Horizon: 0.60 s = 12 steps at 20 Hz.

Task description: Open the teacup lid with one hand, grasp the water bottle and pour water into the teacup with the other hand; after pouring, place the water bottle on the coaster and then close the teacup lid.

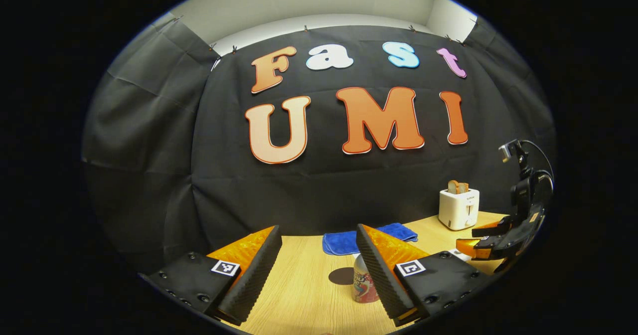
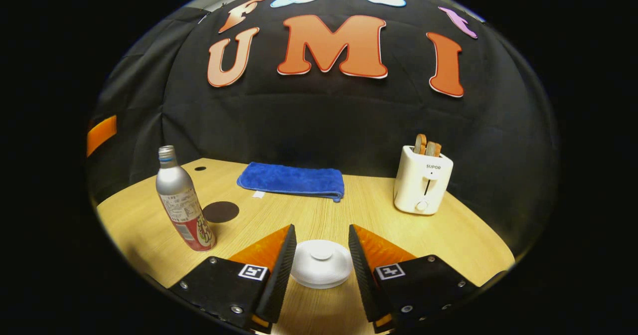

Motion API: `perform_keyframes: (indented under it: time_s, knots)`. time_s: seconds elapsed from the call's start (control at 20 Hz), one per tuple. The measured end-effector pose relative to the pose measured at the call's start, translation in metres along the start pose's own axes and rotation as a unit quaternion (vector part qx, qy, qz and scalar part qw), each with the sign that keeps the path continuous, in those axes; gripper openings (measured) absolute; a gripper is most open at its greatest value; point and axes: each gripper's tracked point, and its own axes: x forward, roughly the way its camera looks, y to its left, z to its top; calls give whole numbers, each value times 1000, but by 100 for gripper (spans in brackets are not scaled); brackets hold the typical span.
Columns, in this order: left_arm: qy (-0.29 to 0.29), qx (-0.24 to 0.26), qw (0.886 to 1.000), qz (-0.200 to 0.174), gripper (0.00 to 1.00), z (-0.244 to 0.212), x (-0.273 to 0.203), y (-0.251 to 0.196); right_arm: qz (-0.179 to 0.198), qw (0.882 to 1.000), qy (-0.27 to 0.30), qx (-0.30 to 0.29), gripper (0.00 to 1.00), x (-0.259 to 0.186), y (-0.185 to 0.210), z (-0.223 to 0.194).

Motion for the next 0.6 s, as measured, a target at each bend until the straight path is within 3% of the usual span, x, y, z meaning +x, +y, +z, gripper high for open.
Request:
perform_keyframes:
  time_s: [0.6]
  knots:
    - [21, 8, 1000, 3, 100, -15, 12, -1, 13, 1000, 17, -13, 36, 21, 3, -15]
